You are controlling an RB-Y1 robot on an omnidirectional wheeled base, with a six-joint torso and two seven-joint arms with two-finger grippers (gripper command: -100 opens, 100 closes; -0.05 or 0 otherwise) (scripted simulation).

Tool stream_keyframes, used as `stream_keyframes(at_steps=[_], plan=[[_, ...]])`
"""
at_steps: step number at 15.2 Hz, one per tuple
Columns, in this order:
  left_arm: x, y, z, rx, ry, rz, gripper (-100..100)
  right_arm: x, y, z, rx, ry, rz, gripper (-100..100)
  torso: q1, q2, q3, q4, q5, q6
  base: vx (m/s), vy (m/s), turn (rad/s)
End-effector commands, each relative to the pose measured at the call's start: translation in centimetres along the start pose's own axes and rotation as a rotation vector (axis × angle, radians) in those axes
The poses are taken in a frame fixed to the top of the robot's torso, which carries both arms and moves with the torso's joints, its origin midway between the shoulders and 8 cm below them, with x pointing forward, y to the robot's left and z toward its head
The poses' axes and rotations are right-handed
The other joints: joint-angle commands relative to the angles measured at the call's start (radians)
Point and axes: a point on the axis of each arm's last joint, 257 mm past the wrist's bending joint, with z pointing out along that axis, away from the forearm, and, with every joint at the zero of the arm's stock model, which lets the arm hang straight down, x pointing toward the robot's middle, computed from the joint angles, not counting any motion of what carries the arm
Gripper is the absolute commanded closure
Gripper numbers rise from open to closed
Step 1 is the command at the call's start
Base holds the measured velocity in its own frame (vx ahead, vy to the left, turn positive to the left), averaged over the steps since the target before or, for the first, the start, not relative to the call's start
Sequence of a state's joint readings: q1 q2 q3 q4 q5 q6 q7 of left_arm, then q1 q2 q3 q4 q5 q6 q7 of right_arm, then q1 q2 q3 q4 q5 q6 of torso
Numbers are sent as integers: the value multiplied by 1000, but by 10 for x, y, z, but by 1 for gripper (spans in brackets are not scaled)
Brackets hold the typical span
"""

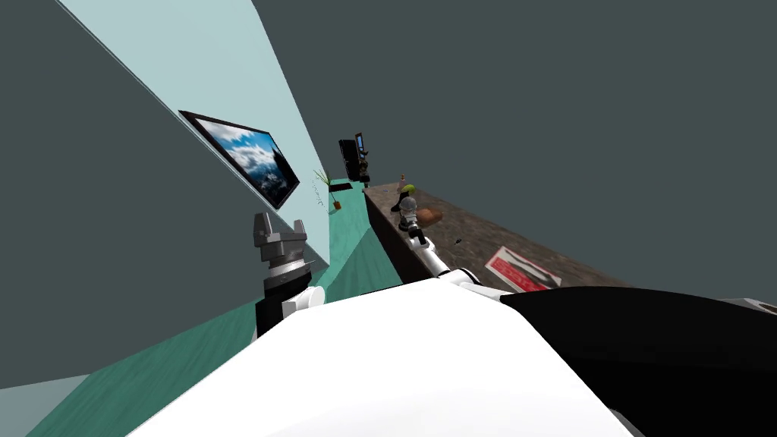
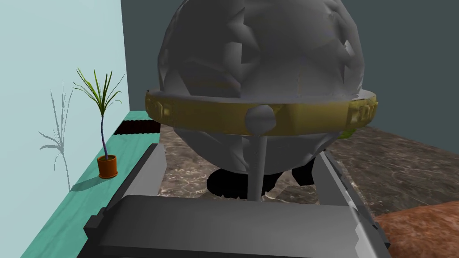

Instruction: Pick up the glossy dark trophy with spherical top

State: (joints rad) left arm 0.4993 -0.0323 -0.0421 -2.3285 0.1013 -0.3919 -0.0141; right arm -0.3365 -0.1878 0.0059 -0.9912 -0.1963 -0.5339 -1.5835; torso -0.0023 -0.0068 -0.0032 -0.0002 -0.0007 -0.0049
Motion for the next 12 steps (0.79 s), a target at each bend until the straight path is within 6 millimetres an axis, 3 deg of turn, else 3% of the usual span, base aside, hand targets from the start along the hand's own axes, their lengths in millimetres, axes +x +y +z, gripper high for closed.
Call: stream_keyframes(at_steps=[1,7,9,10,11,12], plan=[[0,0,0,0,0,0,0,0,0,1,-9,1,-29,-100,0,0,0,0,0,0,-24,-25,80],[0,0,0,0,0,0,0,0,0,1,-9,1,-41,-100,5,-4,-3,-1,1,0,4,4,-14],[0,0,0,0,0,0,0,18,5,18,-8,17,-39,-100,5,-5,-3,-1,1,0,8,12,-31],[0,0,0,0,0,0,0,9,2,11,-8,10,-41,-100,5,-5,-2,0,2,1,10,12,-17],[0,0,0,0,0,0,0,10,3,12,-8,9,-40,100,5,-5,-2,0,2,1,4,3,-12],[0,0,0,0,0,0,0,10,4,12,-9,8,-40,100,5,-4,-2,0,2,0,0,0,0]])
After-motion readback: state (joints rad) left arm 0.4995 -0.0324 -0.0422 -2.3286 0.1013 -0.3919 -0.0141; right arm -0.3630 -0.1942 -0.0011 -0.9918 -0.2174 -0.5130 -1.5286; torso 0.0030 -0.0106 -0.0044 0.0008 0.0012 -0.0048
